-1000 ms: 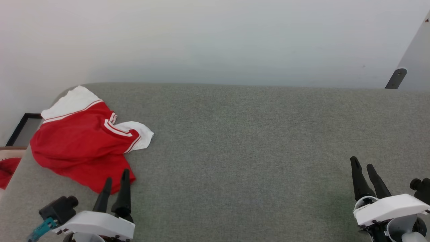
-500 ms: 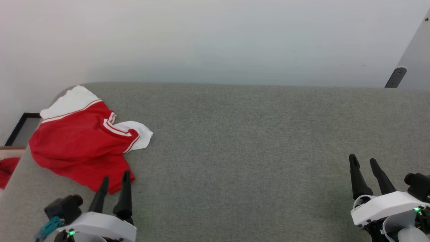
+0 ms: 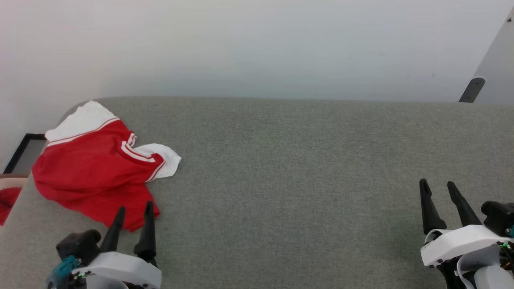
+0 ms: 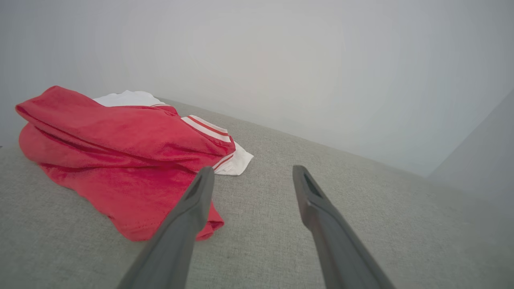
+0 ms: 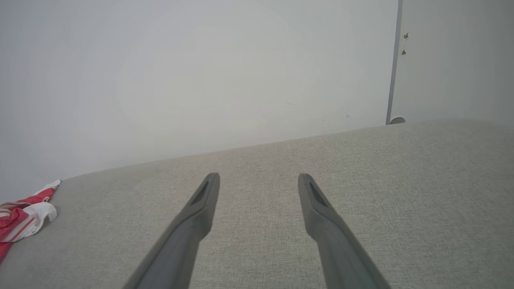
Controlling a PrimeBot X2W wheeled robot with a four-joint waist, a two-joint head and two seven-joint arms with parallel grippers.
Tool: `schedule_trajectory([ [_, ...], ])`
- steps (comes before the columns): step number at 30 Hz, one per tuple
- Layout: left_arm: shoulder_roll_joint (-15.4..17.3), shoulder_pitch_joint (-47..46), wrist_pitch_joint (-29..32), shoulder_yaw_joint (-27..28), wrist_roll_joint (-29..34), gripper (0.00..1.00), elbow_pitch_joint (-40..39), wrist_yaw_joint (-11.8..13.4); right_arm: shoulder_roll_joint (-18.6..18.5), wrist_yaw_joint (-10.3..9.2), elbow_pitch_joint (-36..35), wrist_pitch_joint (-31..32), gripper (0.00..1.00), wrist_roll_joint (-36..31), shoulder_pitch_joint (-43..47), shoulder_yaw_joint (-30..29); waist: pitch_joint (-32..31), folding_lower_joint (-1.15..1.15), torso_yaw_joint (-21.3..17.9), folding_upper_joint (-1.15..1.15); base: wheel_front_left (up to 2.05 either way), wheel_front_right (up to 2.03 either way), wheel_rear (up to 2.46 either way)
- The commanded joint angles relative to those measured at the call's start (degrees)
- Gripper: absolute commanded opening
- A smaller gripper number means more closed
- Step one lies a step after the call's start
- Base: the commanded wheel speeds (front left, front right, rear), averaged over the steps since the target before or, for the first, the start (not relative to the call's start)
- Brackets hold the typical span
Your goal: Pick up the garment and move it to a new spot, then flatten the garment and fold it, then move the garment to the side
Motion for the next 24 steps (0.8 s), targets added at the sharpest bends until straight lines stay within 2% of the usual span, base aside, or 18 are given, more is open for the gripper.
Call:
schedule_trajectory([
  [1,0.39,-0.99,-0.60,0.43,1.50,1.00,-0.19,-0.28,-0.14,0.04,-0.20,-0.61,1.00,-1.92,-1.12,-0.40,0.11,0.00,-0.01,0.00,0.00,0.00,0.00],
  [24,1.41,-0.31,-3.47,-0.13,11.52,1.00,2.28,-0.86,0.96,0.04,2.30,-3.30,1.00,-12.28,0.03,-1.84,-0.60,0.00,-0.38,0.00,0.00,0.00,0.00],
])
